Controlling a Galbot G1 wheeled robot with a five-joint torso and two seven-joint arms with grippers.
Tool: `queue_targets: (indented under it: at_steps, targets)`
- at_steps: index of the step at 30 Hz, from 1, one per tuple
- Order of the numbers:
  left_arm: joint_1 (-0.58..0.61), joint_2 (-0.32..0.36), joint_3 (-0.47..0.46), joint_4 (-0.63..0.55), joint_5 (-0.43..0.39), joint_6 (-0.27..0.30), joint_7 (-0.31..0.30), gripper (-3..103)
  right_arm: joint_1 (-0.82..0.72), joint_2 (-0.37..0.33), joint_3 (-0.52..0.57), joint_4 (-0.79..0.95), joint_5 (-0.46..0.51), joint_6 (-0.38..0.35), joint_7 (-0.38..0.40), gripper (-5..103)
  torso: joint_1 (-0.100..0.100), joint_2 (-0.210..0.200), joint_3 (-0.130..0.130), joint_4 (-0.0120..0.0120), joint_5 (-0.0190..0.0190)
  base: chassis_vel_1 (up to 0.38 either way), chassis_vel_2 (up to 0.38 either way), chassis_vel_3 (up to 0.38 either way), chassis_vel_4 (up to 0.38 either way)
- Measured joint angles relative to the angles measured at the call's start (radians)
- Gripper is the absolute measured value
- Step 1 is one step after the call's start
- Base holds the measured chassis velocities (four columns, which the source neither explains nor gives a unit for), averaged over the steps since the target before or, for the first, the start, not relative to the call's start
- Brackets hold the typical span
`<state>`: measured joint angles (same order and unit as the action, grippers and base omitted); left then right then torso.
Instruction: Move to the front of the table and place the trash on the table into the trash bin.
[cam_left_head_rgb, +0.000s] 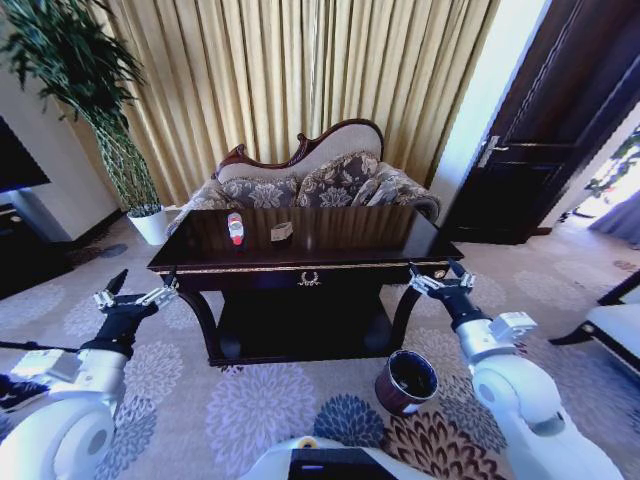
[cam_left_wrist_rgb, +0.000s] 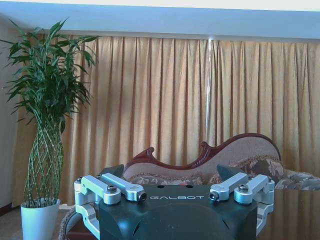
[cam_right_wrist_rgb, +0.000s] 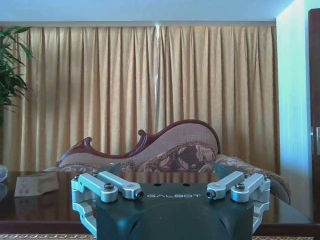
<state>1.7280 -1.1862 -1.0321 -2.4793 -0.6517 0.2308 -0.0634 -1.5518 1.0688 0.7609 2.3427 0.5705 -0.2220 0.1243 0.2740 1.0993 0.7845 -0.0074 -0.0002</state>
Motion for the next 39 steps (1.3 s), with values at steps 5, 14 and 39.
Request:
queue_targets:
  at_steps: [5,14,39]
  targets:
    - [-0.002,0.002,0.0,0.001,0.0,-0.001,0.001,100,-0.001,0.0,-0.017,0.006,-0.003,0.0,-0.003,100,0.0,0.0,0.0,0.0,-0.0001,0.0,0.0,0.0,0.0]
    - [-0.001,0.002,-0.002,0.005,-0.001,-0.001,0.001,100,0.013,-0.002,-0.028,-0.003,-0.006,0.001,-0.003,100,0.0,0.0,0.0,0.0,0.0,-0.031,0.027,0.034,-0.026]
    - [0.001,0.005,-0.002,0.014,0.001,-0.005,0.0,100,0.017,-0.001,-0.05,-0.012,-0.021,0.003,-0.007,100,0.0,0.0,0.0,0.0,-0.0001,-0.086,0.091,0.088,-0.088]
